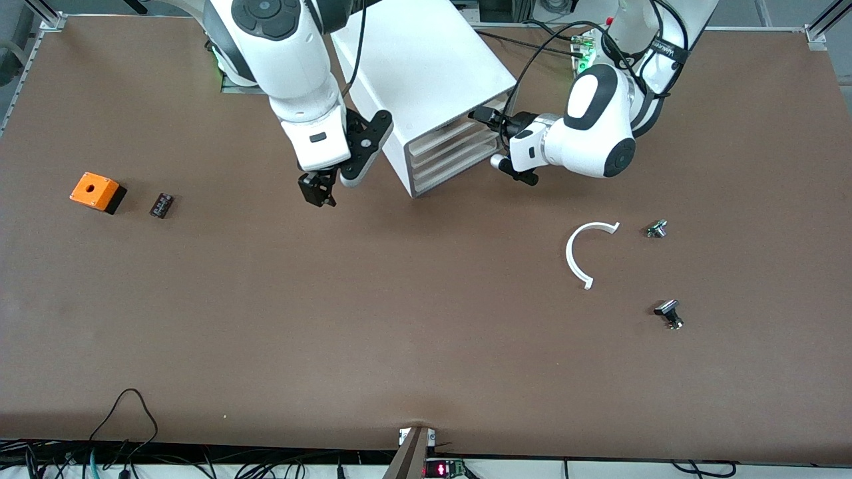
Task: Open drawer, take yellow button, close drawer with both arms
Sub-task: 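Grasp the drawer front with the left gripper while the right gripper hovers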
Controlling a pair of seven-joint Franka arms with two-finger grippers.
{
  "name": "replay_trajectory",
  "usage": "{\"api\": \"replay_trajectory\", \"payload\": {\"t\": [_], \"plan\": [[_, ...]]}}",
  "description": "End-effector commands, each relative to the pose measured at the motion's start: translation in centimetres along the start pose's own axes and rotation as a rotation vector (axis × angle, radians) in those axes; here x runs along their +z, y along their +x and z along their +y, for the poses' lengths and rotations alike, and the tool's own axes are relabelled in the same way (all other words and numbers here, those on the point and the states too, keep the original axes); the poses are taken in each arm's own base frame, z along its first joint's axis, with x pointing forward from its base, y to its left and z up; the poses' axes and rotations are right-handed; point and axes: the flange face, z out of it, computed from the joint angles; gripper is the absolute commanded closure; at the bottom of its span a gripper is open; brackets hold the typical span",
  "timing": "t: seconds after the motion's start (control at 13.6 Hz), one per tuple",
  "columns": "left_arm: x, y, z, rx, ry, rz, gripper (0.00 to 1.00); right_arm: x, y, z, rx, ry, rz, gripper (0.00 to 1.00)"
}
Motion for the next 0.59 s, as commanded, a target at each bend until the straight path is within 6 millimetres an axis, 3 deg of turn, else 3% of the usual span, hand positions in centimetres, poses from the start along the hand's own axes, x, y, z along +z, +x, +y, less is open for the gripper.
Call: {"api": "replay_trajectory", "payload": {"t": [0.0, 0.51], "plan": [[0.60, -0.88, -0.03, 0.012, -0.005, 0.012, 0.35, -1.00, 1.07, -0.14, -0.041, -0.024, 0.015, 0.00], [1.27, -1.13, -0.79, -0.005, -0.003, -0.002, 0.67, -0.79, 1.01, 0.05, -0.054, -0.023, 0.012, 0.00]]}}
